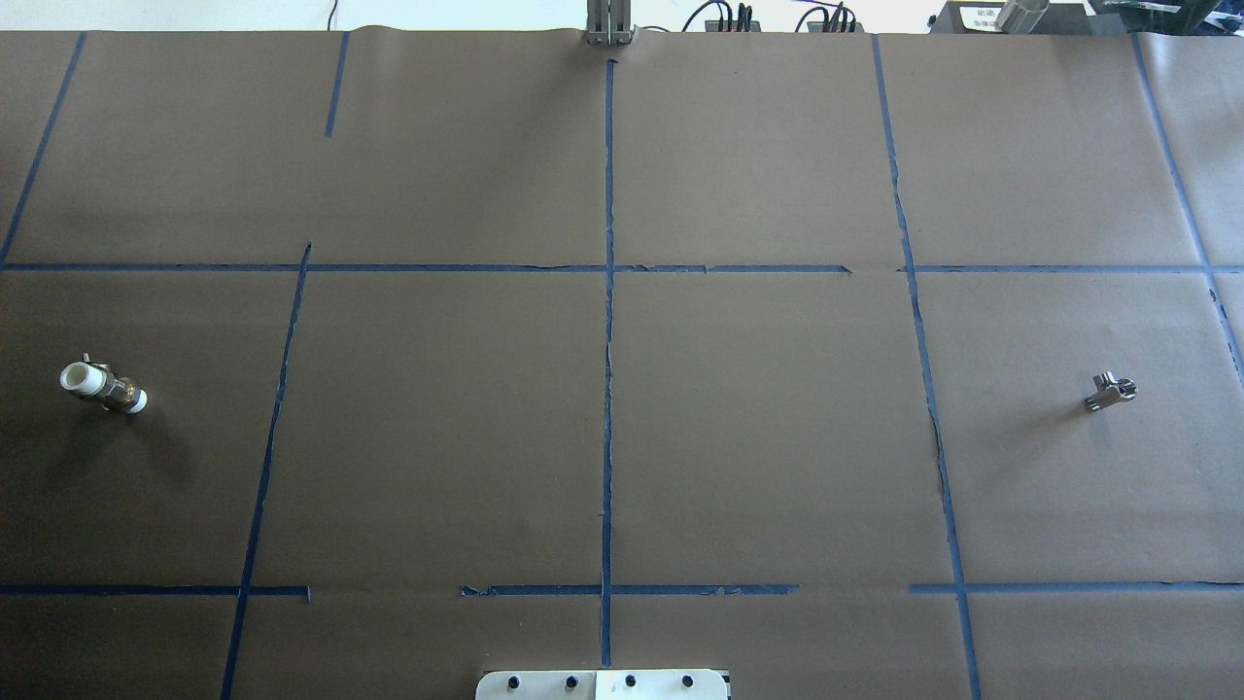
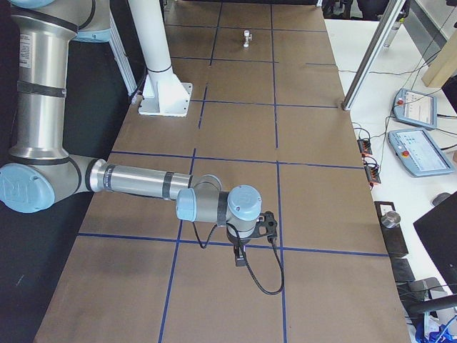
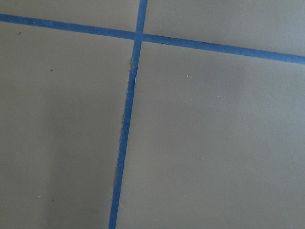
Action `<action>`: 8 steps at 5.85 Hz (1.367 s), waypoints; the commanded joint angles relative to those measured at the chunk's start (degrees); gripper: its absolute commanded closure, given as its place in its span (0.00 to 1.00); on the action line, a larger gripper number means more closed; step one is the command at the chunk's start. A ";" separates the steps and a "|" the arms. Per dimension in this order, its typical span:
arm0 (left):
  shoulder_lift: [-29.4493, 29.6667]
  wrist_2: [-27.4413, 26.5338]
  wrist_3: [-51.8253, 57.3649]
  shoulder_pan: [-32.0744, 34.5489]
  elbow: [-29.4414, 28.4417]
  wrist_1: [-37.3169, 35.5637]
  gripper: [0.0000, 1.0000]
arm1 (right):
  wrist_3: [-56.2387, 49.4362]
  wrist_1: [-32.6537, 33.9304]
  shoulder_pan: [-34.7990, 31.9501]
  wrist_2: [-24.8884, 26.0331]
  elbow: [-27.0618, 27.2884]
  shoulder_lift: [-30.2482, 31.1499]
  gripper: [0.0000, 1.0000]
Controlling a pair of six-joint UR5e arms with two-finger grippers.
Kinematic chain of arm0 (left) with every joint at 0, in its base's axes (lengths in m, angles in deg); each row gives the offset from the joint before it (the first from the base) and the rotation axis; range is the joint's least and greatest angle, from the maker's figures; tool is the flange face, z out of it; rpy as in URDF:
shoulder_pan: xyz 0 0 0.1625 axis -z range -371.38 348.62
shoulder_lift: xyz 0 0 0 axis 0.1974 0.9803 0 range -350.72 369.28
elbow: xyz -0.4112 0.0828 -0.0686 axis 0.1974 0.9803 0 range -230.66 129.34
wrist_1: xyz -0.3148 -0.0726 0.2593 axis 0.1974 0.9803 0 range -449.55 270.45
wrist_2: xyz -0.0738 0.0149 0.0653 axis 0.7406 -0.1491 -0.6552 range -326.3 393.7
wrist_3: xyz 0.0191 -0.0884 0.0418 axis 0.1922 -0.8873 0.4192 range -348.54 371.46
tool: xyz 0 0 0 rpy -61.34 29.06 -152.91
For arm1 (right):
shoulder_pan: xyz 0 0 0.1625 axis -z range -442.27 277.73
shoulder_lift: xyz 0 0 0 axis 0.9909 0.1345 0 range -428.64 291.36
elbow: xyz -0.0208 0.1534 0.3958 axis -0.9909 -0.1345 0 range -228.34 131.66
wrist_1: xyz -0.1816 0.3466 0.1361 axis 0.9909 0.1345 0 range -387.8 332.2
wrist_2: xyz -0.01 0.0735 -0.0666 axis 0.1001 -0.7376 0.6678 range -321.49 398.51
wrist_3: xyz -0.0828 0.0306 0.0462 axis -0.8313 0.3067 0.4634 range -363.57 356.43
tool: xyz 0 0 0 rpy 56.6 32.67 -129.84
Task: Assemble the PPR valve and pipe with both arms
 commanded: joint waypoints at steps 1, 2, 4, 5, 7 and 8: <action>4.85 -0.23 -0.46 -3.48 2.04 0.53 0.00 | 0.11 -0.01 0.00 0.00 0.07 -0.32 0.00; 9.33 -0.06 -0.54 -3.58 1.87 1.14 0.00 | 0.11 -0.01 0.00 -0.09 0.16 -0.50 0.00; 9.47 0.20 -0.63 -7.51 4.14 4.11 0.00 | 0.28 -0.80 0.00 -0.09 -0.02 -0.50 0.00; 8.68 0.99 -13.68 -12.06 5.55 5.27 0.00 | 0.28 -0.80 0.00 -0.17 -0.02 -0.33 0.00; 2.73 -2.49 -41.28 -22.87 6.79 23.44 0.00 | 0.28 -0.80 0.00 -0.52 0.07 -0.06 0.00; 0.00 -6.18 -50.46 -28.05 6.79 30.87 0.00 | 0.20 -0.80 0.00 -0.53 -0.02 -0.06 0.00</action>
